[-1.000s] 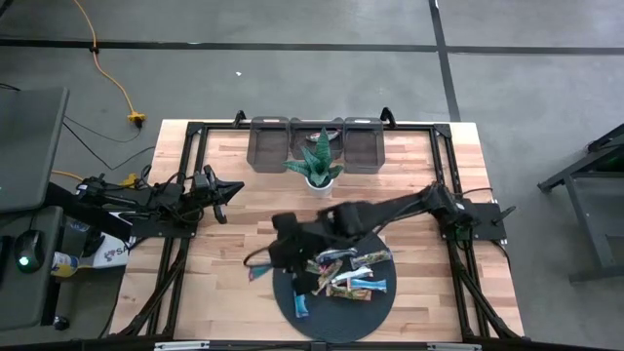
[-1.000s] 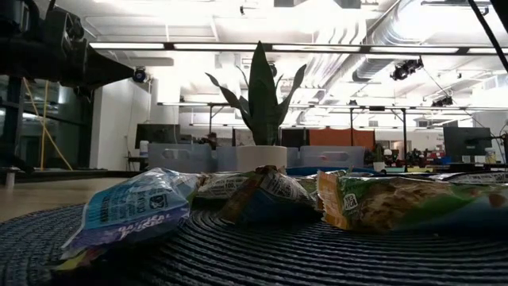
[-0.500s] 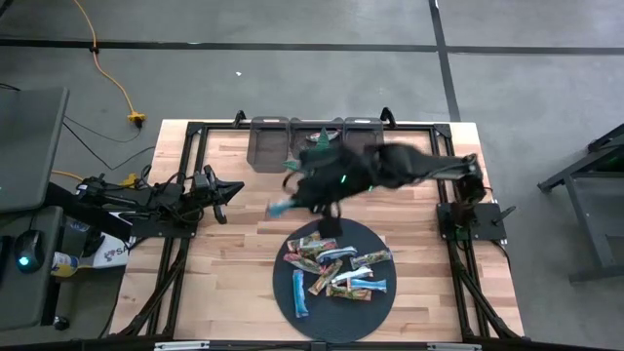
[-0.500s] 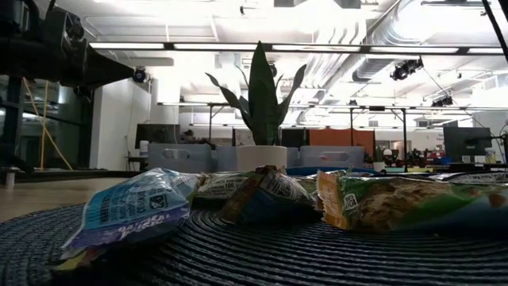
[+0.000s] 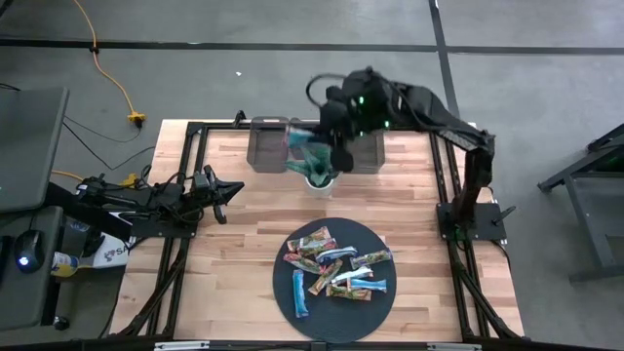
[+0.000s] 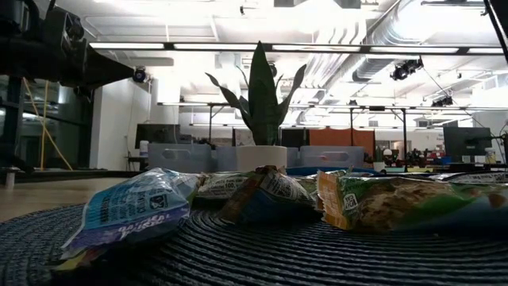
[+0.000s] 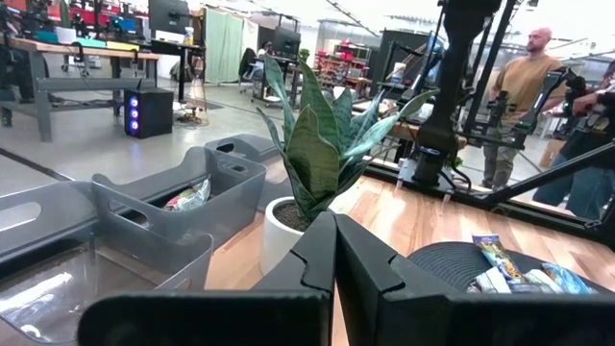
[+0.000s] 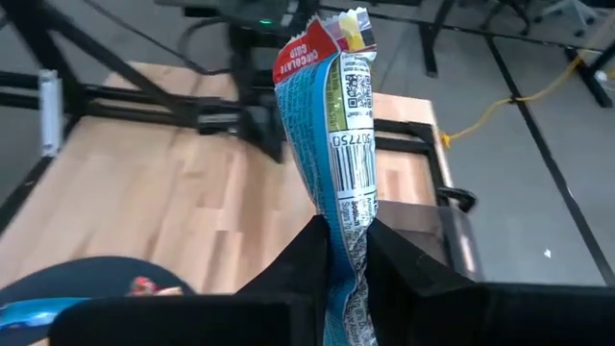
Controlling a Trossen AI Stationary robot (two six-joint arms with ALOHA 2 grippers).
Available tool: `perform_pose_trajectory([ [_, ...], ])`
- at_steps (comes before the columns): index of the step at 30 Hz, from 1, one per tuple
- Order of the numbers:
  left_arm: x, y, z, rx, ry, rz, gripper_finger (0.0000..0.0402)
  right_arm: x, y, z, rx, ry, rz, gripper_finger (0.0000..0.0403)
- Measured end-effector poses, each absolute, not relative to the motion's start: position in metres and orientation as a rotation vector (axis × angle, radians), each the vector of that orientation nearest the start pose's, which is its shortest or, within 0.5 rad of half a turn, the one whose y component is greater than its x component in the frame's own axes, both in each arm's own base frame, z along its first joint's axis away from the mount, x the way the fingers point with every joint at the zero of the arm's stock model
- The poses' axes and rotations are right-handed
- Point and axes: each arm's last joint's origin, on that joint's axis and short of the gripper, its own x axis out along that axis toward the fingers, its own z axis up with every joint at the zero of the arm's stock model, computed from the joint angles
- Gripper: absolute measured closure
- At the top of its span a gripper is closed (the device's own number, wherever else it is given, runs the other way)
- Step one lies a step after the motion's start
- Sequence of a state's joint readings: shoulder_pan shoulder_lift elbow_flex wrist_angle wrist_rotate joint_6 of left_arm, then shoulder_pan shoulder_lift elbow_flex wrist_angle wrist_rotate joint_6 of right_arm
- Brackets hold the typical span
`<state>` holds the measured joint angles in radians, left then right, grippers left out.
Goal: Pick and place Granola Bars by type
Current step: Put the red granola bar into the middle black bin
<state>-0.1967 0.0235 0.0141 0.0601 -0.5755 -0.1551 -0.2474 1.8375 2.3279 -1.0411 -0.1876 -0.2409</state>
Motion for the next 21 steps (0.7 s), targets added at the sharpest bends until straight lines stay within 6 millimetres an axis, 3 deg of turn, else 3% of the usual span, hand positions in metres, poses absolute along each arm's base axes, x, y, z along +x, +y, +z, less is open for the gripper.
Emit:
perform_pose_trajectory([
  [13, 0.095, -0.003, 0.172, -0.172, -0.076, 0.375, 0.04, 0.334, -0.209, 0.406, 0.024, 0.63, -0.193, 0.036],
  [21, 0.095, -0.003, 0.172, -0.172, -0.077, 0.375, 0.04, 0.32, -0.257, 0.352, 0.106, 0.642, -0.3, 0.0361],
])
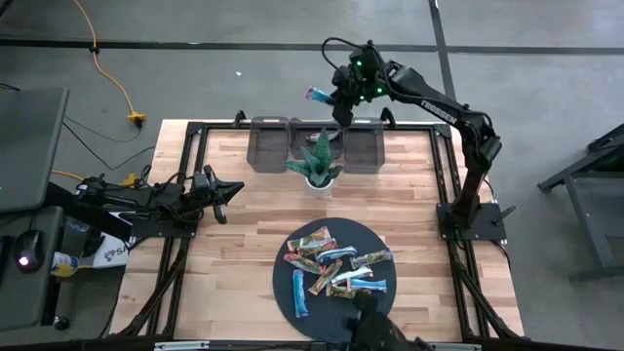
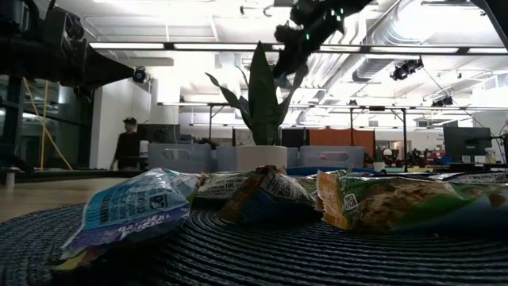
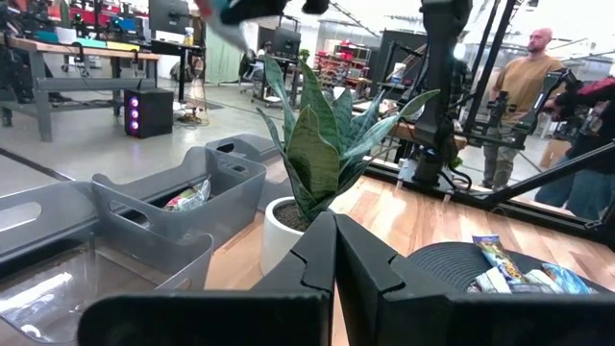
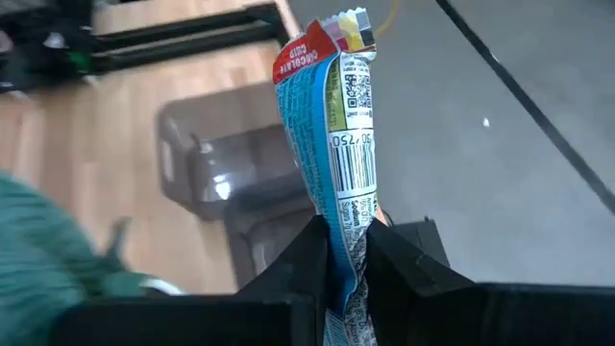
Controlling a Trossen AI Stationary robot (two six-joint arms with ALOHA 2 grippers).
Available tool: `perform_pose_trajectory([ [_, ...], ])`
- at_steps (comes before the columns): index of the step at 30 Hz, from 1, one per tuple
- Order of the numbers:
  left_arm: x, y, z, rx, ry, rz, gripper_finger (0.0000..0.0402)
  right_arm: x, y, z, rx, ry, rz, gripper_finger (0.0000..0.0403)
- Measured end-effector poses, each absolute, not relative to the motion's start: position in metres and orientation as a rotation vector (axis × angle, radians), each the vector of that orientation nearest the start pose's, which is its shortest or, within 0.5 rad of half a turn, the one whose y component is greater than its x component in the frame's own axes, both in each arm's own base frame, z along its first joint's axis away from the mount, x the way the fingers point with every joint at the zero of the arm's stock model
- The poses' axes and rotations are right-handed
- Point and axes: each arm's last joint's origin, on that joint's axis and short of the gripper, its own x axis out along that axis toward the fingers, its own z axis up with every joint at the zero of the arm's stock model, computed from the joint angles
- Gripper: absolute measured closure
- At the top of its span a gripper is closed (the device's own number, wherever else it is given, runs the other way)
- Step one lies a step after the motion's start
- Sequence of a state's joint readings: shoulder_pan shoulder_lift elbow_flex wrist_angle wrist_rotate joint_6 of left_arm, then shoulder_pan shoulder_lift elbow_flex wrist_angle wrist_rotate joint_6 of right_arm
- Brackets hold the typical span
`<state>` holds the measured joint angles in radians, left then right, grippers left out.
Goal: Pick and place Granola Bars by type
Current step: Put the red granola bar into the middle black bin
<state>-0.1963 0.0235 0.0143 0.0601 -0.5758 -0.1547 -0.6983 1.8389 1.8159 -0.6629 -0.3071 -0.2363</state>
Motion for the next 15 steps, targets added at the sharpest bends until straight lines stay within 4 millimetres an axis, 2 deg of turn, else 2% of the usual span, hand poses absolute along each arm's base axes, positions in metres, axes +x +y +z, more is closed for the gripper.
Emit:
perform_pose_trajectory([
  [4, 0.095, -0.003, 0.172, -0.172, -0.076, 0.375, 0.04, 0.316, -0.271, 0.322, 0.168, 0.645, -0.331, 0.0357],
  [9, 0.095, -0.003, 0.172, -0.172, -0.076, 0.375, 0.04, 0.326, -0.284, 0.286, 0.248, 0.69, -0.279, 0.0358],
  [15, 0.095, -0.003, 0.172, -0.172, -0.076, 0.375, 0.04, 0.342, -0.293, 0.262, 0.318, 0.753, -0.212, 0.036],
])
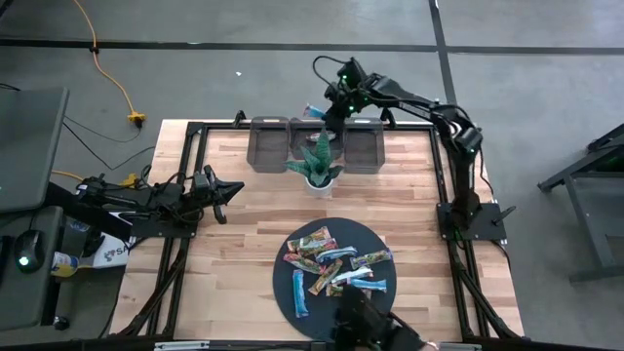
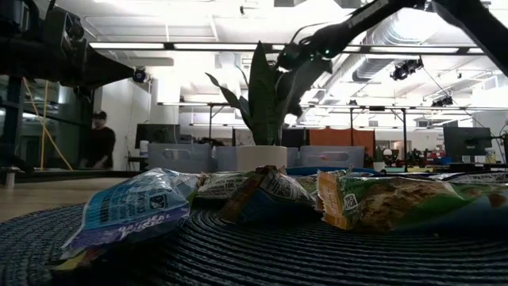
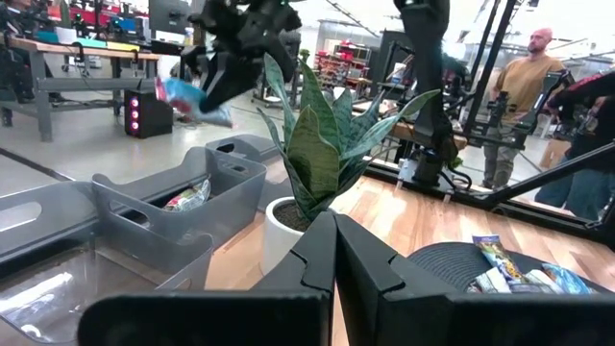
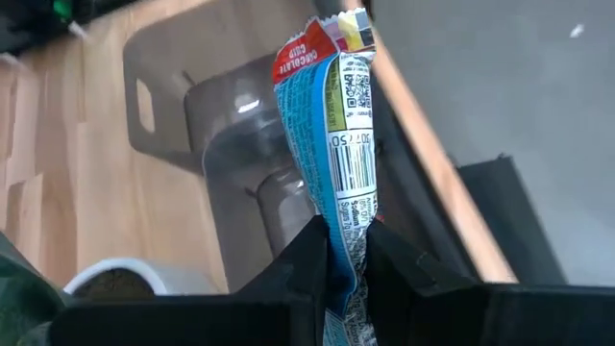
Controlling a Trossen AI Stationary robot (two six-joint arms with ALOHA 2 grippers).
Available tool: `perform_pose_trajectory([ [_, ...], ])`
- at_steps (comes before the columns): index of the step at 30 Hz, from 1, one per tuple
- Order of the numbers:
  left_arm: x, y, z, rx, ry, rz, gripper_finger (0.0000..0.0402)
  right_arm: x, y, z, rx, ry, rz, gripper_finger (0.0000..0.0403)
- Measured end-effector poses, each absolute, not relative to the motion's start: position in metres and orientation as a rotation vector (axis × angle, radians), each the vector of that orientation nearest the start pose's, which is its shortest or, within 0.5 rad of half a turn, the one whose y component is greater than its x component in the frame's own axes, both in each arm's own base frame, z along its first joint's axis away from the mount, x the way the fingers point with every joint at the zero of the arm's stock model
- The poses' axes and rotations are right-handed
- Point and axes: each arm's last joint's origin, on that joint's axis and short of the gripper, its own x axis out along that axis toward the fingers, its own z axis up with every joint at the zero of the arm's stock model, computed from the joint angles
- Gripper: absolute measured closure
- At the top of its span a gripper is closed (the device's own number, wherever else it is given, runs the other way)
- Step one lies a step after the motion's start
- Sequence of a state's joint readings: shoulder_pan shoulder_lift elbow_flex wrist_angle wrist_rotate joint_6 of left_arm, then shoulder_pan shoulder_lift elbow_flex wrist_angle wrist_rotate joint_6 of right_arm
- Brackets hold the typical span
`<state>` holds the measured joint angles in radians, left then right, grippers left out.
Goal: Pick and place Granola Bars by type
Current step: Put the red granola bar into the middle black bin
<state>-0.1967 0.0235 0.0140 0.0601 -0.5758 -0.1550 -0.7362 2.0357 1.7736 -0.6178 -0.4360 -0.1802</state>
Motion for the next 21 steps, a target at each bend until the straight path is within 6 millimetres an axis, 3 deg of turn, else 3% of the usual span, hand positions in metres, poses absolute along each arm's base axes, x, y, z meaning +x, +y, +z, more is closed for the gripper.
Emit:
perform_pose_trajectory([
  [9, 0.095, -0.003, 0.172, -0.172, -0.076, 0.375, 0.04, 0.363, -0.296, 0.23, 0.409, 0.909, -0.122, 0.0358],
  [21, 0.095, -0.003, 0.172, -0.172, -0.076, 0.375, 0.04, 0.367, -0.296, 0.225, 0.414, 0.971, -0.141, 0.0321],
])
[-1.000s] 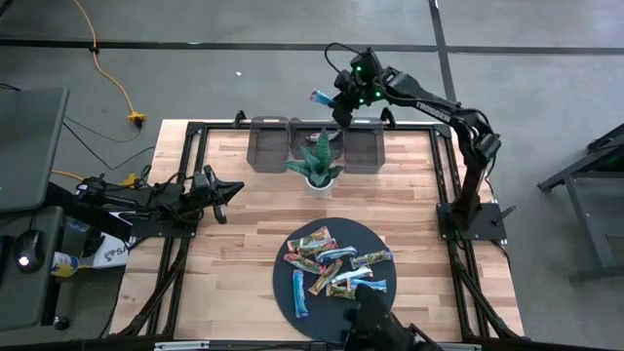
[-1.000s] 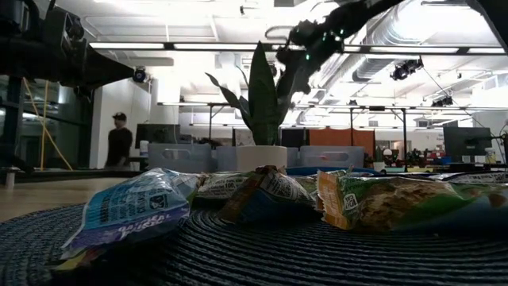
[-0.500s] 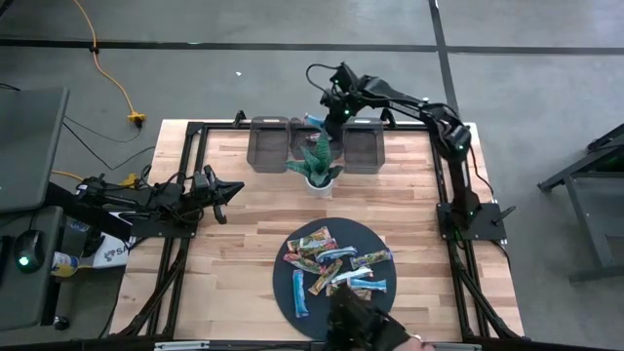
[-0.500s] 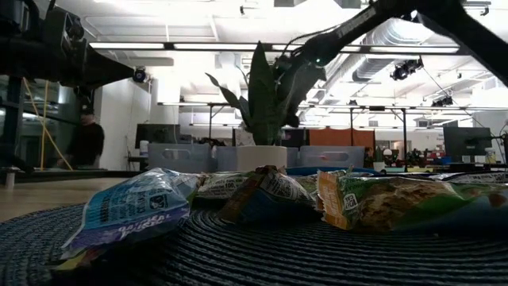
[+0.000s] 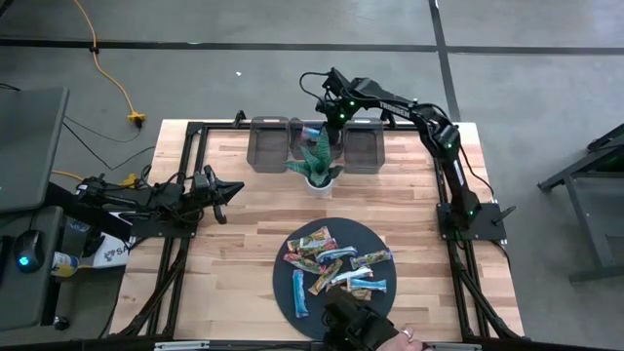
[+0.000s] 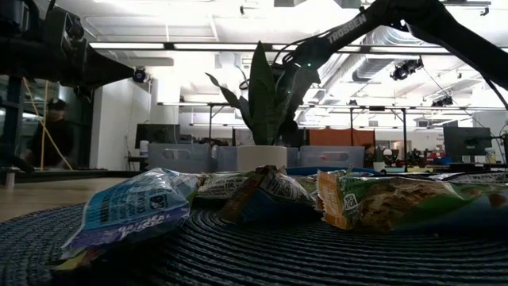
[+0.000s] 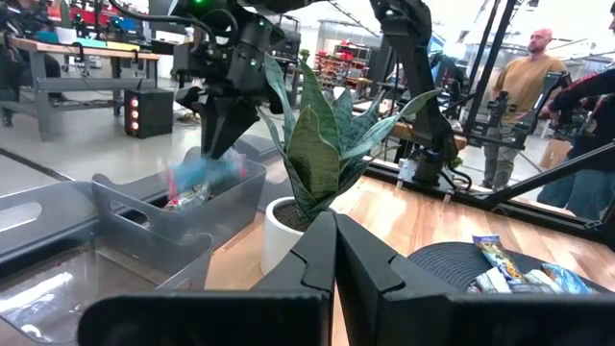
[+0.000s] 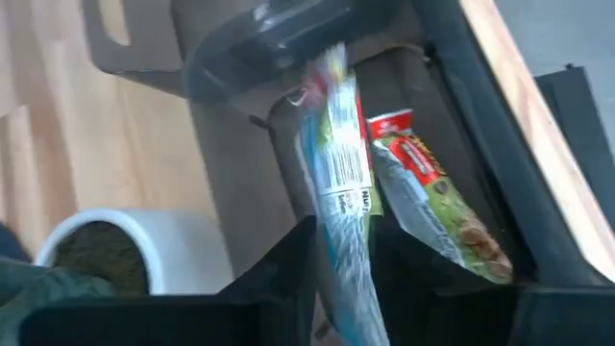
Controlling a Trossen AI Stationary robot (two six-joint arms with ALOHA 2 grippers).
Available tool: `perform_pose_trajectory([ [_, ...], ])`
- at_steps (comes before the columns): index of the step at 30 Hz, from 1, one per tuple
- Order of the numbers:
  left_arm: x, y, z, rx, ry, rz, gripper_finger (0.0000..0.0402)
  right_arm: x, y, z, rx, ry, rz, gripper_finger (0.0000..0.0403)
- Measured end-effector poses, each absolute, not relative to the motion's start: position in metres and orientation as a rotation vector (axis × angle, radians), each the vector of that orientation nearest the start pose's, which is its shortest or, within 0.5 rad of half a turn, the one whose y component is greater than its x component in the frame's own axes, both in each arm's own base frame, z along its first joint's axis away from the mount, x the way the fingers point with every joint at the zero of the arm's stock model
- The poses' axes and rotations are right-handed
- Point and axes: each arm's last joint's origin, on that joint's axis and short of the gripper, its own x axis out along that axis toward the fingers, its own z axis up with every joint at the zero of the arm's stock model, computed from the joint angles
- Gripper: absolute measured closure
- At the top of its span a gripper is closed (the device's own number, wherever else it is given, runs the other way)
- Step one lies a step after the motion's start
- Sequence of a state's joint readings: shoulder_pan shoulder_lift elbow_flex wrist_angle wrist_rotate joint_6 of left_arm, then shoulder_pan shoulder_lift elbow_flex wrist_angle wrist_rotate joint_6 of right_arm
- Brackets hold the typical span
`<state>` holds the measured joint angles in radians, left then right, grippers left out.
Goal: Pick and place Granola Bars by type
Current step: Put the red granola bar into the middle black bin, then put the orange granola bar into the right black bin
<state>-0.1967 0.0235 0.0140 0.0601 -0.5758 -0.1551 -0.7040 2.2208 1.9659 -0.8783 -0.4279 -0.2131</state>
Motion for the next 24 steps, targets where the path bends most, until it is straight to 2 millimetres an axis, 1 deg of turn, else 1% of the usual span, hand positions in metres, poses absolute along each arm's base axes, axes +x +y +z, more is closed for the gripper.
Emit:
perform_pose_trajectory([
  [7, 0.095, -0.003, 0.172, -0.172, -0.077, 0.375, 0.04, 0.368, -0.298, 0.225, 0.379, 0.981, -0.185, 0.0271],
  [10, 0.095, -0.003, 0.172, -0.172, -0.076, 0.375, 0.04, 0.368, -0.3, 0.235, 0.357, 0.984, -0.218, 0.0253],
  [14, 0.095, -0.003, 0.172, -0.172, -0.077, 0.375, 0.04, 0.368, -0.3, 0.266, 0.325, 0.969, -0.235, 0.0234],
  [20, 0.095, -0.003, 0.172, -0.172, -0.076, 0.375, 0.04, 0.362, -0.291, 0.324, 0.207, 0.969, -0.298, 0.0224],
  [24, 0.095, -0.003, 0.172, -0.172, -0.076, 0.375, 0.04, 0.351, -0.273, 0.35, 0.163, 0.898, -0.308, 0.0225],
])
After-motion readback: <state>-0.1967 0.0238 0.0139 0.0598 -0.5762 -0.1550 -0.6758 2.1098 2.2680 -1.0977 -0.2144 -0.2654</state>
